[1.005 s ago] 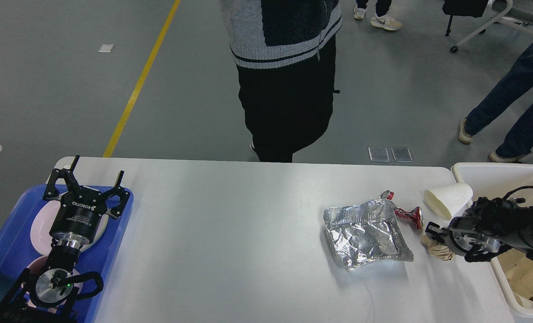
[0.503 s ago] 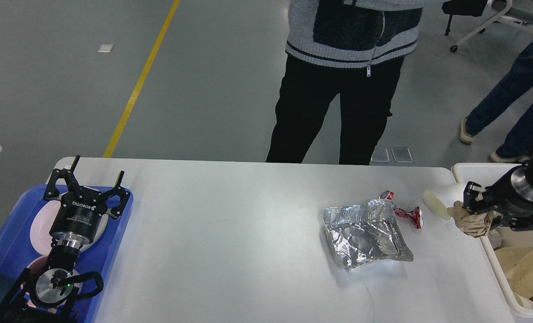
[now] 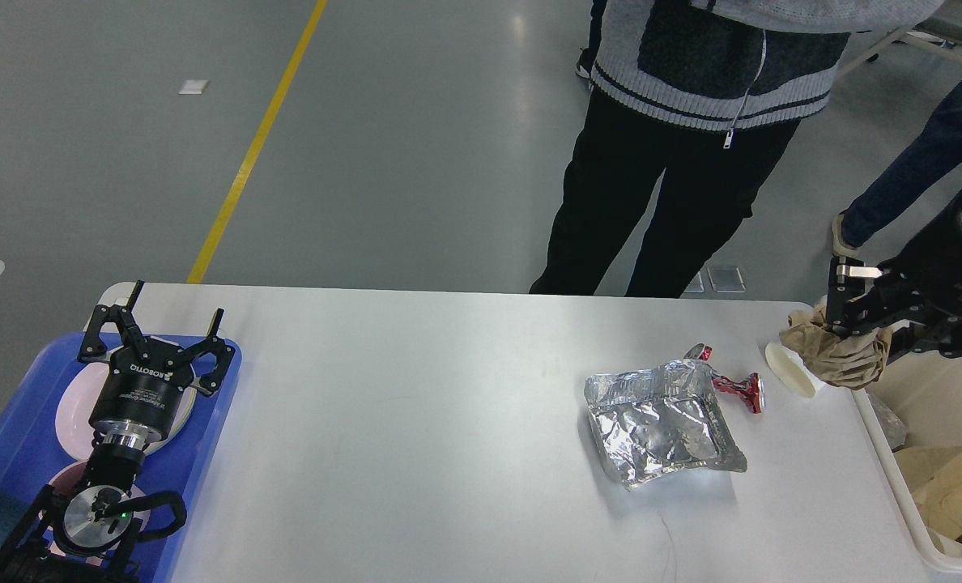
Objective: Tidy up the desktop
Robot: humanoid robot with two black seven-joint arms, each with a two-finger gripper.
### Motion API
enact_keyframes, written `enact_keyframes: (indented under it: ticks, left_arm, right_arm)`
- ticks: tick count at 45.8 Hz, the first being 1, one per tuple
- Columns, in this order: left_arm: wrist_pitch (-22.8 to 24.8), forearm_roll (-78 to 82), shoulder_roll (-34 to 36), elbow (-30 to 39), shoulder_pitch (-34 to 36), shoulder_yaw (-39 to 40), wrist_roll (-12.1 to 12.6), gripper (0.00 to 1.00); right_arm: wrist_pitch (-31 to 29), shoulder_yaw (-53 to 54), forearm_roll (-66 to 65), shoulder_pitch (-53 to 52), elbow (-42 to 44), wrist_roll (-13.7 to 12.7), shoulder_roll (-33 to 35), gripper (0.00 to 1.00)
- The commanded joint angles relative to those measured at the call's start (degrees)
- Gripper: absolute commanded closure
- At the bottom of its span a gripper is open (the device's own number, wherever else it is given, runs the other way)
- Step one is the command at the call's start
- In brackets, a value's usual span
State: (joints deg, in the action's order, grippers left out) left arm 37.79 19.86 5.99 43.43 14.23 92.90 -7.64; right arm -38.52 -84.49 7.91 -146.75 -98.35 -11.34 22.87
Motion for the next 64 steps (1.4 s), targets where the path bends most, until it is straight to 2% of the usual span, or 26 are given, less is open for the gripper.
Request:
enact_keyframes:
  ticks: [1, 9, 15, 20, 26, 28, 34, 39, 47, 52, 59, 64]
  left_arm:
    - [0.0, 0.0, 0.0, 0.0, 0.0, 0.0, 0.0, 0.04]
    - [0.0, -0.1, 0.1, -0.1, 0.0, 0.0, 0.0, 0.04]
    - [0.0, 0.0, 0.0, 0.0, 0.0, 0.0, 0.0, 0.04]
    - [0.0, 0.0, 0.1, 0.0, 0.0, 0.0, 0.0, 0.04]
    - [0.0, 0.0, 0.0, 0.0, 0.0, 0.0, 0.0, 0.04]
    - [0.0, 0.0, 0.0, 0.0, 0.0, 0.0, 0.0, 0.04]
    - [0.0, -0.1, 0.1, 0.0, 0.0, 0.0, 0.0, 0.04]
    - [0.0, 0.0, 0.0, 0.0, 0.0, 0.0, 0.0, 0.04]
    - [0.0, 0.0, 0.0, 0.0, 0.0, 0.0, 0.0, 0.04]
    - [0.0, 0.0, 0.0, 0.0, 0.0, 0.0, 0.0, 0.04]
    - [0.0, 0.0, 0.0, 0.0, 0.0, 0.0, 0.0, 0.04]
    - [0.0, 0.0, 0.0, 0.0, 0.0, 0.0, 0.0, 0.04]
  right_arm:
    - [-3.0, 0.3, 0.0, -3.1, -0.9, 0.0, 0.0, 1.00]
    - [-1.5, -1.2, -0.3, -1.4, 0.2, 0.0, 1.4, 1.00]
    - [8.8, -6.0, -0.4, 7.1, 5.0, 0.0, 9.9, 1.00]
    - [17.8, -5.7, -0.5, 21.3, 13.3, 0.0, 14.2, 1.00]
    - [23.1, -1.4, 0.3, 36.1, 24.2, 0.0, 16.8, 1.00]
    - [25.5, 3.6, 0.3, 44.6, 30.4, 0.0, 18.9, 1.00]
    - [30.3, 15.6, 0.3, 61.9, 43.1, 0.0, 19.1, 1.00]
    - [33.3, 24.4, 0.3, 77.0, 56.0, 0.0, 16.5, 1.00]
    - [36.0, 34.8, 0.3, 100.1, 82.4, -0.1, 4.4, 1.00]
    - [36.7, 37.5, 0.3, 109.1, 95.6, 0.0, -2.4, 1.00]
    - [43.0, 37.4, 0.3, 113.8, 98.4, 0.2, -5.6, 1.00]
    - [44.1, 37.6, 0.3, 115.8, 98.4, 0.2, -6.6, 1.00]
